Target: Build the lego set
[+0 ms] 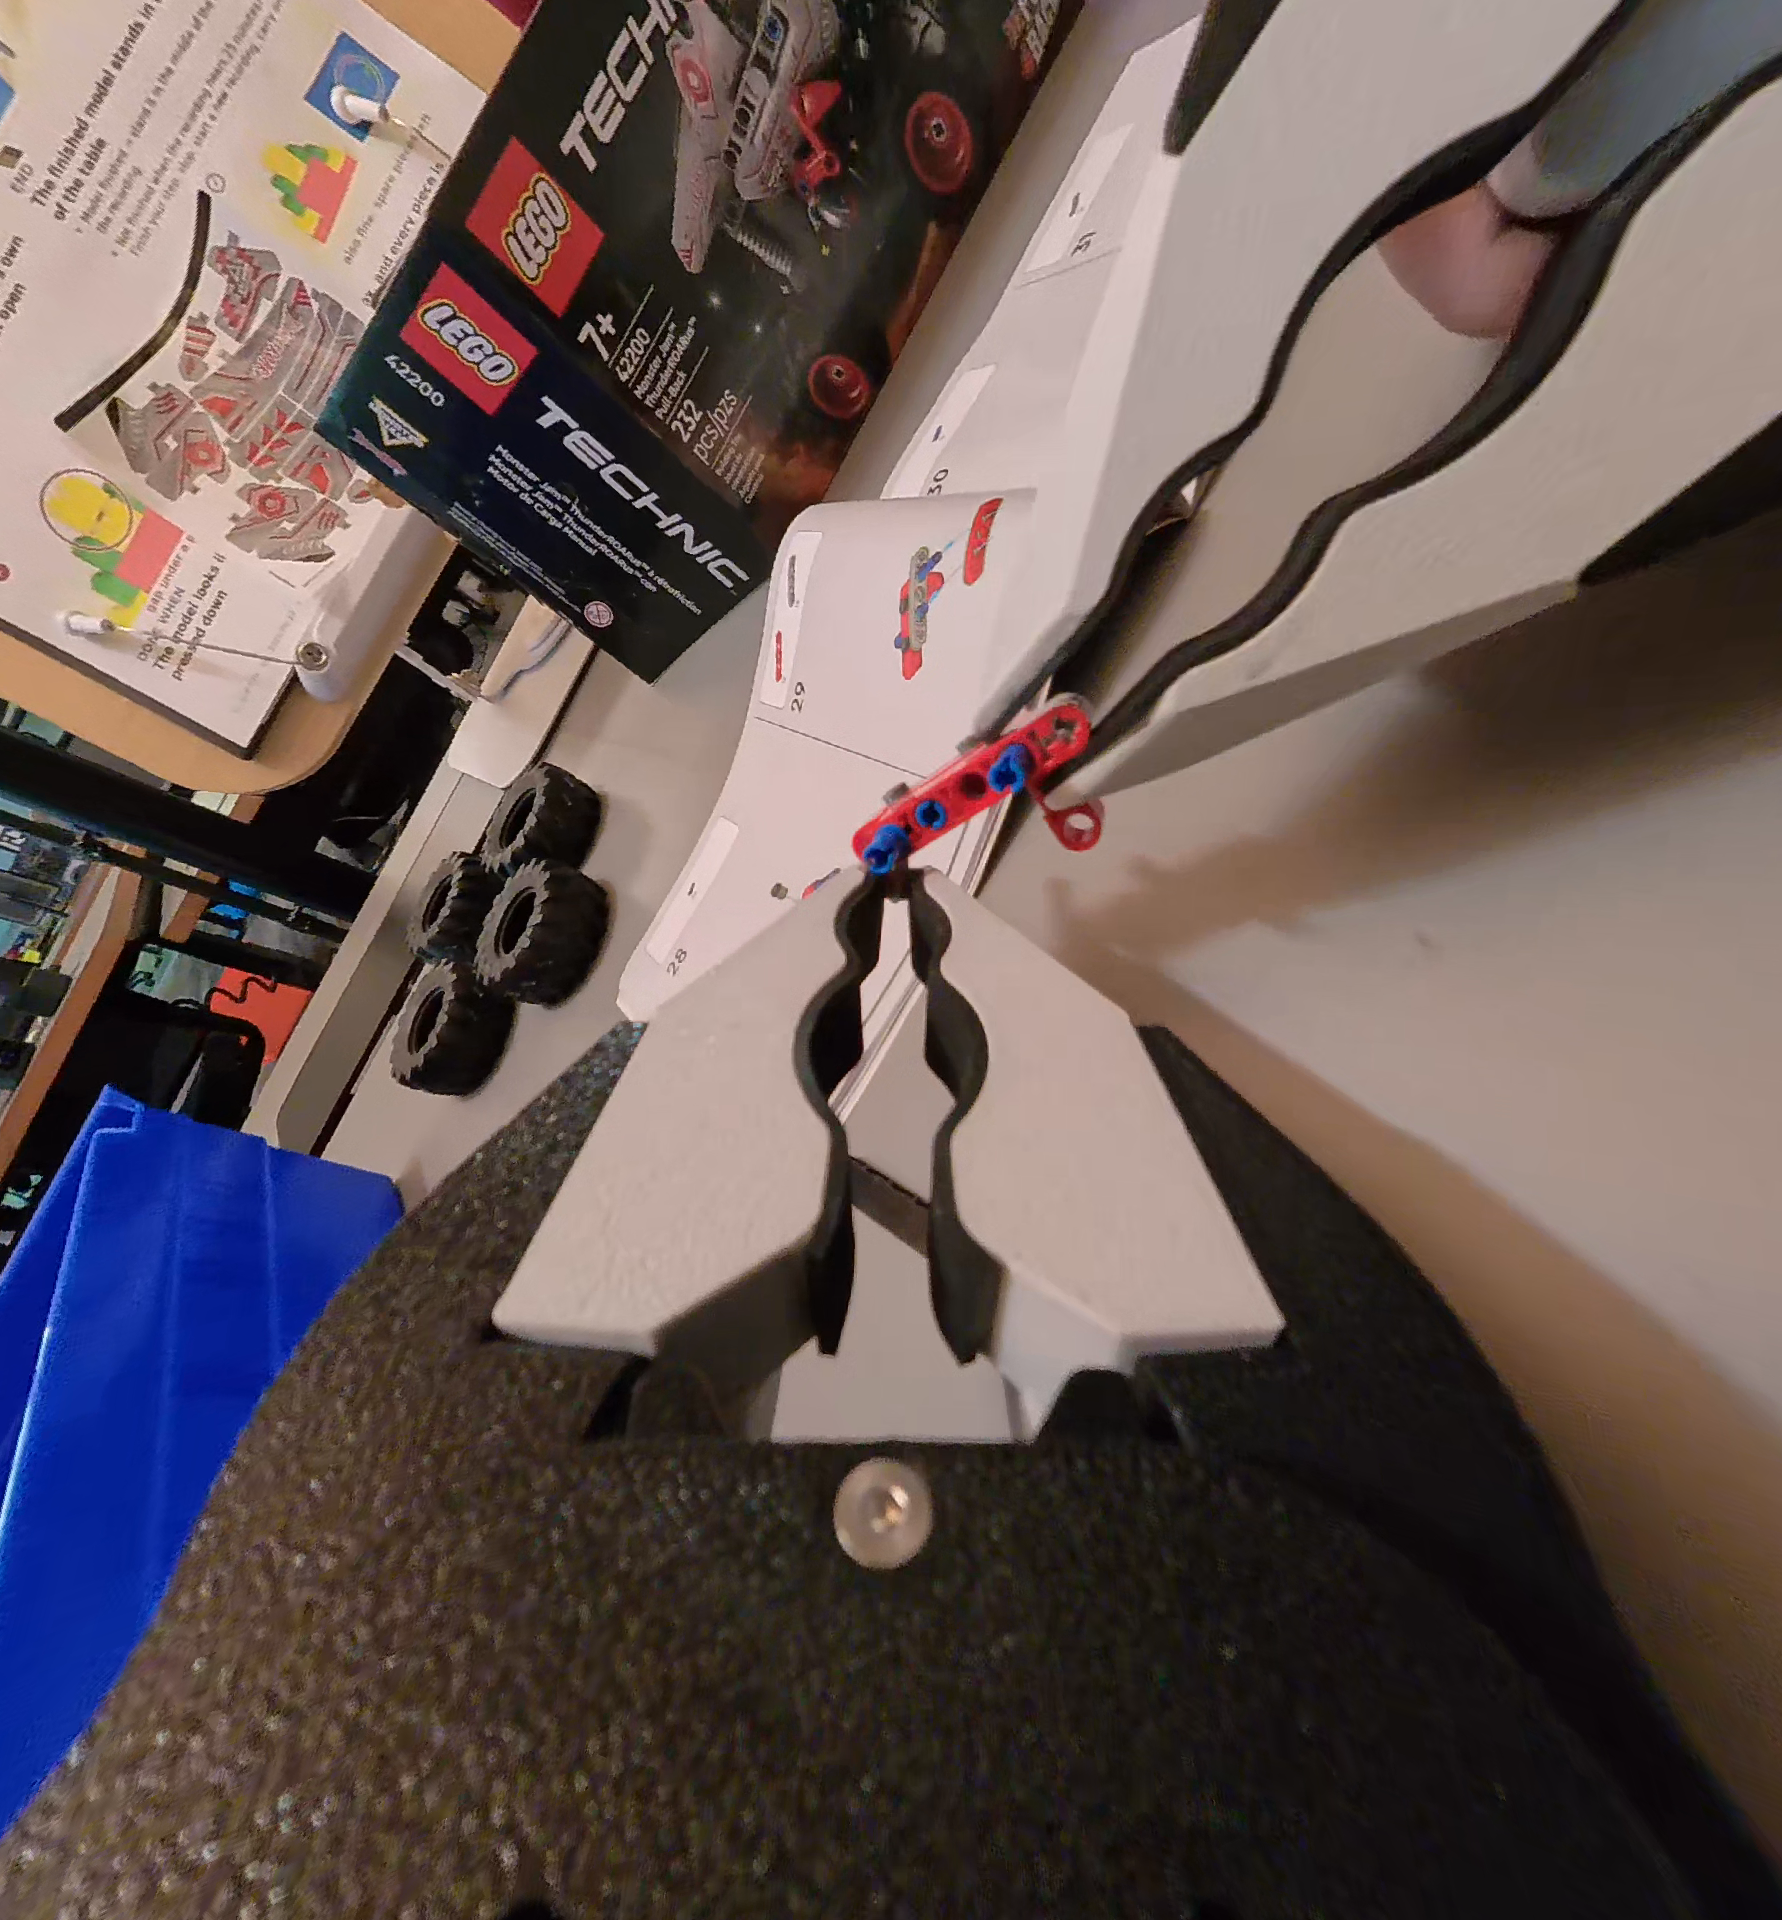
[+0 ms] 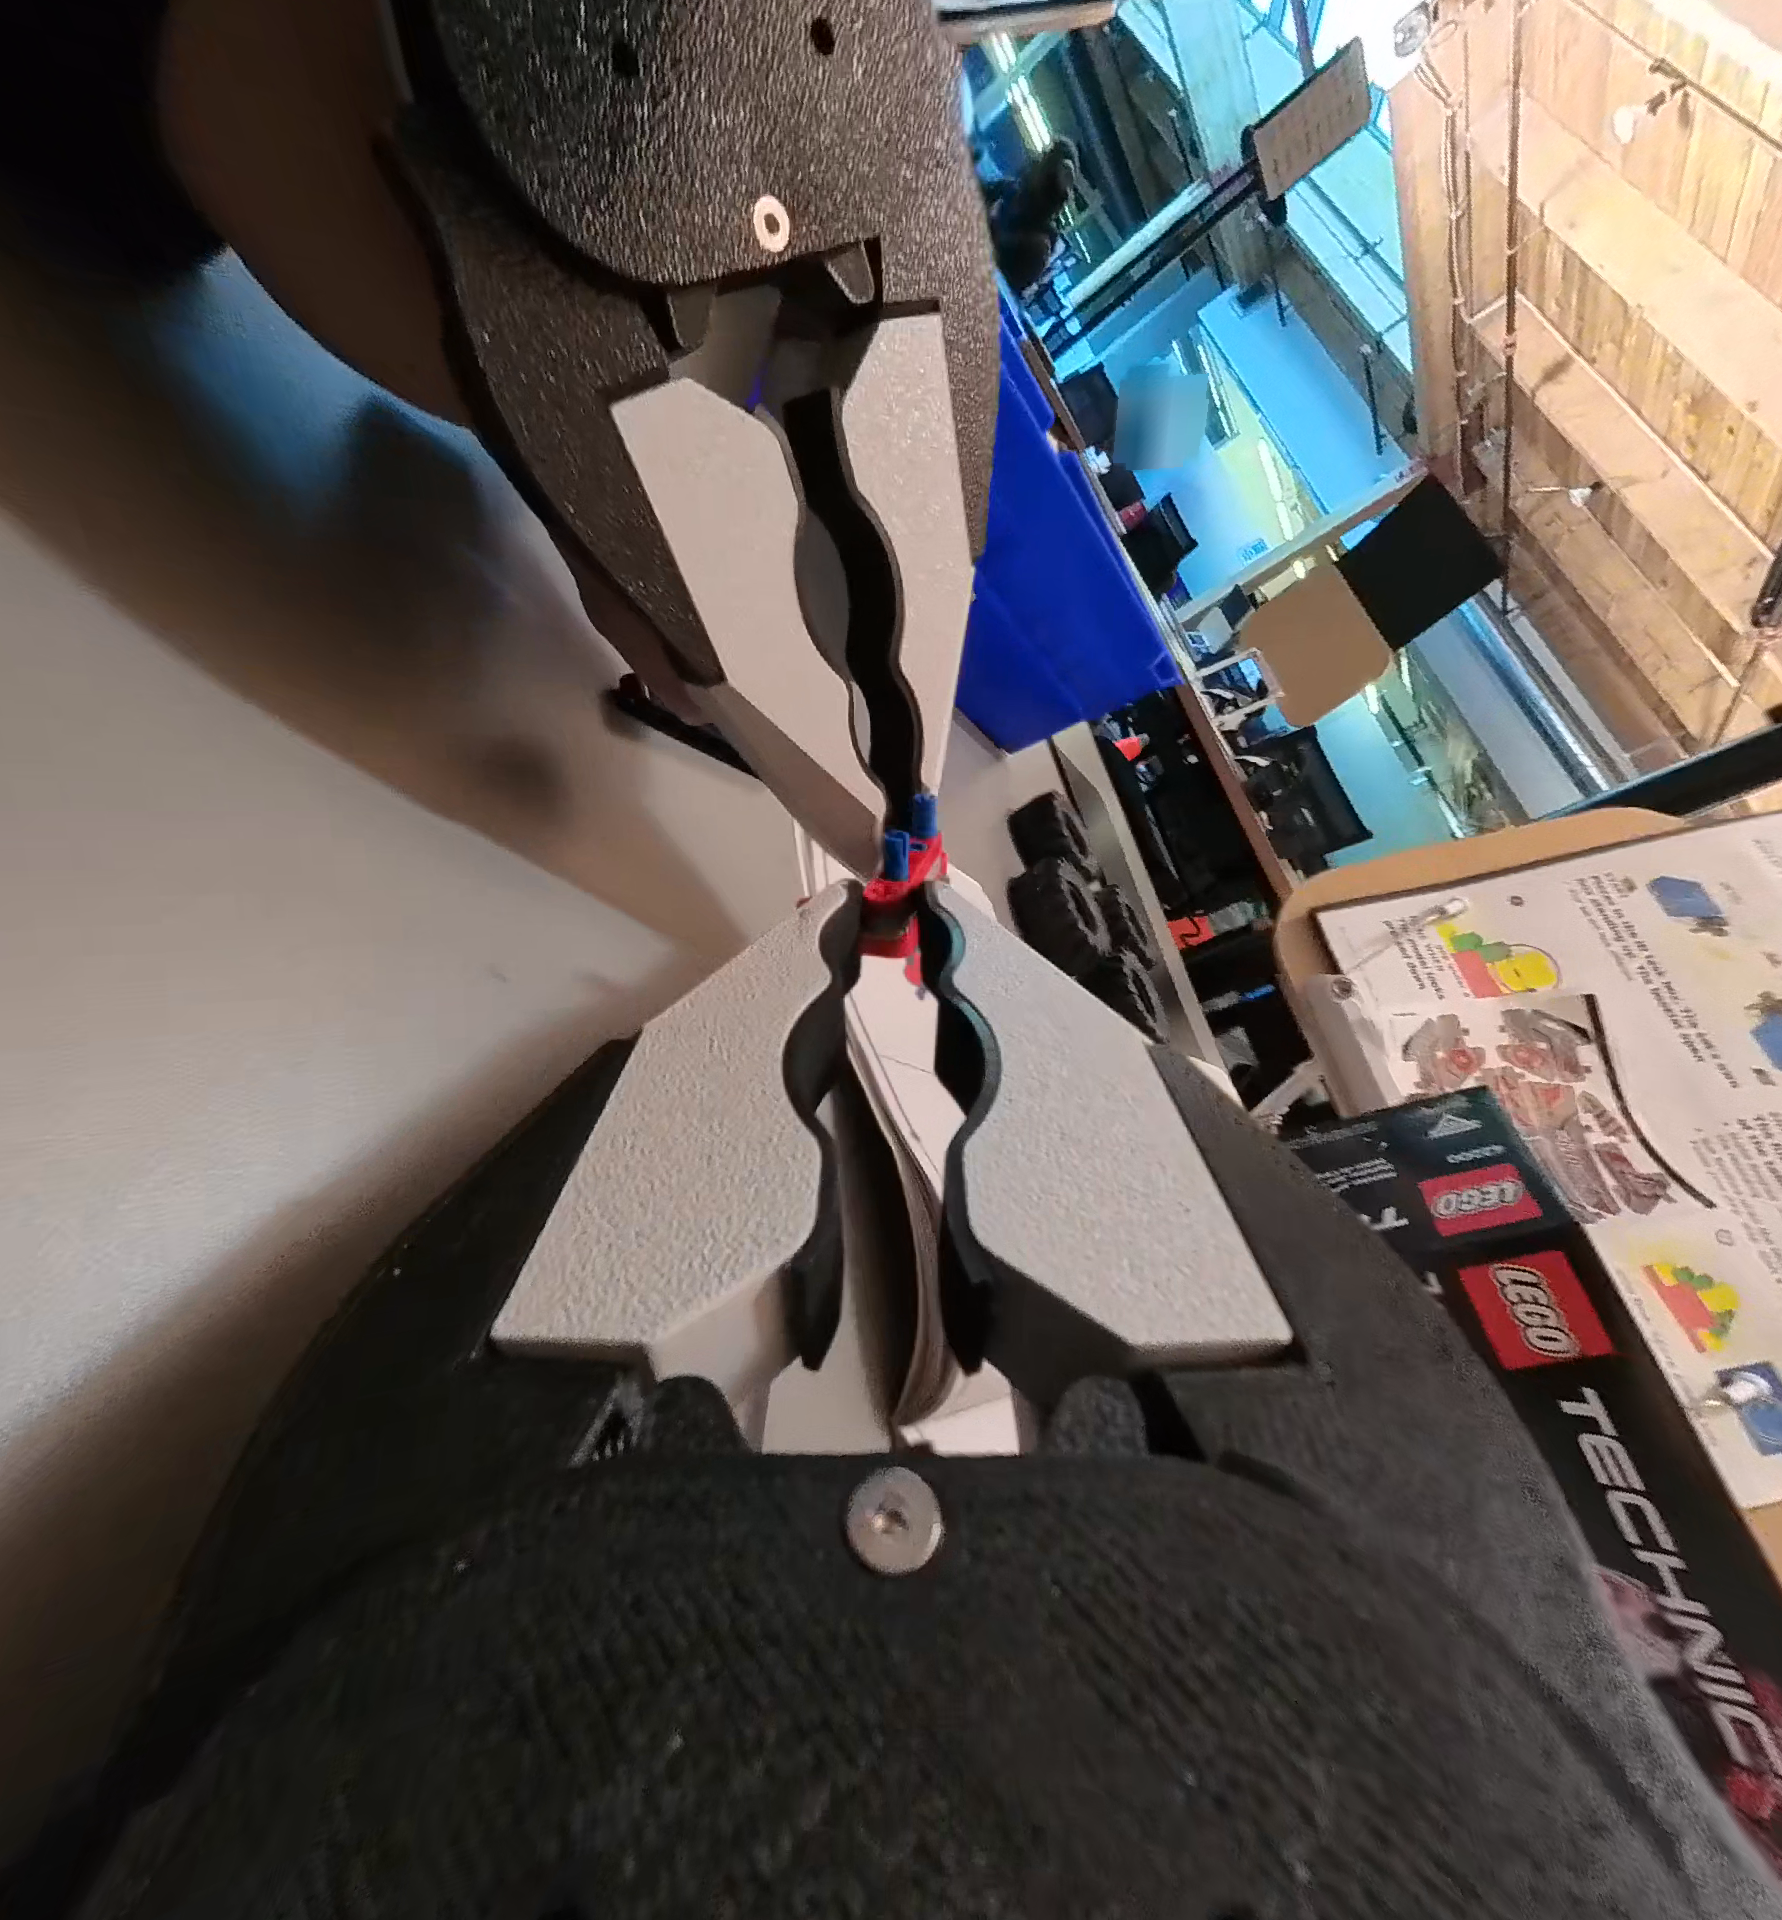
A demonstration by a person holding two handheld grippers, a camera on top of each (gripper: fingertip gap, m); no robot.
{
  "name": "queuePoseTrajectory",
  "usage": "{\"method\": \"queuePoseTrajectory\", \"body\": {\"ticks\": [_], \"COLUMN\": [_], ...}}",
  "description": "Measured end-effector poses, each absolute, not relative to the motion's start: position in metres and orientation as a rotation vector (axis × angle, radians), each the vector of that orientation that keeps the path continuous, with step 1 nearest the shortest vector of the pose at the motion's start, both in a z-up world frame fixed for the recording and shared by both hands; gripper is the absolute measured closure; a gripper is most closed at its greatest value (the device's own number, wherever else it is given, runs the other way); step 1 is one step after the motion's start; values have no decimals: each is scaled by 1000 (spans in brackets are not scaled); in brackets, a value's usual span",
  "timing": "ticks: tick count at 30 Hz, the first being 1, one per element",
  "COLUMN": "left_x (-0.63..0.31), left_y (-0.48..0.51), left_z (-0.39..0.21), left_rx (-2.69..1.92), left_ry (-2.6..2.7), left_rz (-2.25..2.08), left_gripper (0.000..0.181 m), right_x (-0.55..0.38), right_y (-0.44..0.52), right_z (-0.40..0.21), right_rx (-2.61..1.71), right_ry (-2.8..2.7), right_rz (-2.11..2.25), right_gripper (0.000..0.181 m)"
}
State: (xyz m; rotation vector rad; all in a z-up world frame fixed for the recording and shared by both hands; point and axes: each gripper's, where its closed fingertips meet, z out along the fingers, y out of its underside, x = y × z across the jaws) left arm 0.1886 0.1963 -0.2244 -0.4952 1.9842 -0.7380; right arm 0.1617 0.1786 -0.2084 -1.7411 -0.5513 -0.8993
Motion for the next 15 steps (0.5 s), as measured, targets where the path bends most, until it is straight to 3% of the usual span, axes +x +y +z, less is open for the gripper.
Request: {"method": "queuePoseTrajectory", "body": {"ticks": [15], "left_x": [185], "left_y": [194], "left_z": [-215], "left_rx": [-410], "left_ry": [1958], "left_rz": [-680], "left_gripper": [180], "right_x": [199], "right_y": [164], "right_z": [-211], "right_rx": [-1906], "right_ry": [-453], "right_rz": [-1182], "right_gripper": [176]}}
